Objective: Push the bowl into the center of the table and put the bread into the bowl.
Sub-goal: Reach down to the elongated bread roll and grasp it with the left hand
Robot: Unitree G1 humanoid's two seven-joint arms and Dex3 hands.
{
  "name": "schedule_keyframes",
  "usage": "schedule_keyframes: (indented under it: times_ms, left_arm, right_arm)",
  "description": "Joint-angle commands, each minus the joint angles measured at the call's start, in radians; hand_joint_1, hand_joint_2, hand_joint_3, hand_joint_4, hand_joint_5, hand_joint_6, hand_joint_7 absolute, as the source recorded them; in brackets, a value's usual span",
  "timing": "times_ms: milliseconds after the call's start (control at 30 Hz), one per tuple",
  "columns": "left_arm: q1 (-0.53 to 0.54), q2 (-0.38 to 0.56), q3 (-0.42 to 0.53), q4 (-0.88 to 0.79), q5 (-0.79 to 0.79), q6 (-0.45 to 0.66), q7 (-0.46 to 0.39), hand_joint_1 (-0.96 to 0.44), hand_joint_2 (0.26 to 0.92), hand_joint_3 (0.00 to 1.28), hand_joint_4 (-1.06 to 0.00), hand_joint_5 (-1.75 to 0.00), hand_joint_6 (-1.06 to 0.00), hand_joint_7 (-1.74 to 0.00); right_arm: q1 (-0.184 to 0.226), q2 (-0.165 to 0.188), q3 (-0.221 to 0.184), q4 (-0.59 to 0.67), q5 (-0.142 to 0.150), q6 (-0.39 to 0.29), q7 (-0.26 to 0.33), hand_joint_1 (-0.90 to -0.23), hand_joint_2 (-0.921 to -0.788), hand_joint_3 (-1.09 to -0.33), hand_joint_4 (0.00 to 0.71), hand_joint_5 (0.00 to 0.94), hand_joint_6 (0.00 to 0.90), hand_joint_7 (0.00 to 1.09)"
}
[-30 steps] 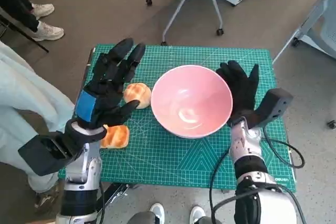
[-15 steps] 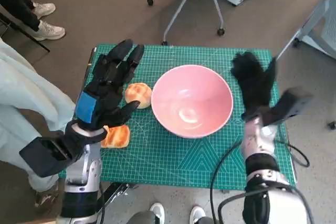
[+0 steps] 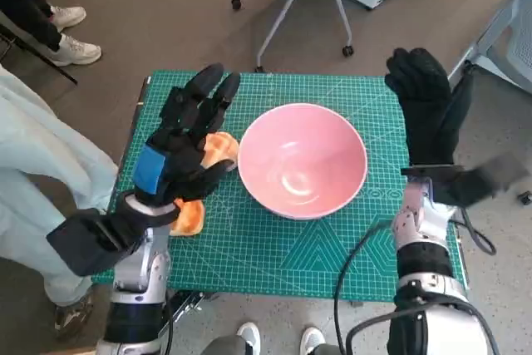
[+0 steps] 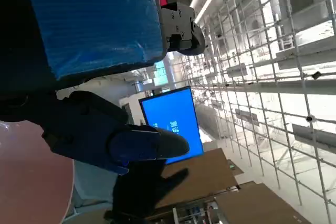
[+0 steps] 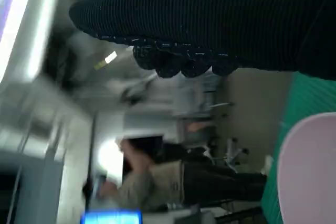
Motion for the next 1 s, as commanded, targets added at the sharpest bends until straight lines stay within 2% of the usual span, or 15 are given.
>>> schedule_keyframes:
  times_ms: [33,300,467,567,733,1000]
  left_arm:
    - [-0.022,-0.002,-0.009,0.004,0.005,-0.008,-0.005,-0.54,0.921,0.34,-0.18,0.0,0.0,-0.46]
    - [-0.039,-0.003,-0.011,-0.002,-0.012,-0.001,-0.017,-0.54,0.921,0.35,-0.18,0.0,0.0,-0.46]
    - [-0.05,-0.008,-0.013,0.005,-0.019,-0.006,-0.028,-0.54,0.921,0.34,-0.19,-0.01,0.0,-0.47]
    - [-0.059,-0.011,-0.013,0.008,-0.023,-0.007,-0.035,-0.54,0.921,0.34,-0.19,-0.01,0.0,-0.48]
    - [-0.067,-0.01,-0.012,0.012,-0.03,-0.012,-0.05,-0.54,0.921,0.33,-0.19,-0.01,0.0,-0.49]
    - [-0.063,0.015,0.004,0.009,-0.023,-0.031,-0.075,-0.54,0.921,0.33,-0.2,-0.01,0.0,-0.5]
  right_arm:
    - [0.083,-0.009,0.044,-0.13,0.008,-0.011,0.05,-0.616,-0.921,-0.847,0.133,0.021,0.219,0.16]
    - [0.179,0.012,0.1,-0.343,0.069,0.048,0.084,-0.632,-0.921,-0.821,0.157,0.024,0.227,0.19]
    - [0.217,0.024,0.127,-0.418,0.091,0.083,0.085,-0.648,-0.921,-0.793,0.163,0.019,0.221,0.21]
    - [0.229,0.029,0.141,-0.444,0.088,0.094,0.08,-0.654,-0.921,-0.781,0.17,0.012,0.202,0.24]
    - [0.235,0.033,0.158,-0.467,0.088,0.112,0.078,-0.662,-0.921,-0.762,0.178,0.003,0.128,0.38]
    - [0.232,0.038,0.176,-0.479,0.084,0.13,0.075,-0.673,-0.921,-0.744,0.181,0.002,0.103,0.42]
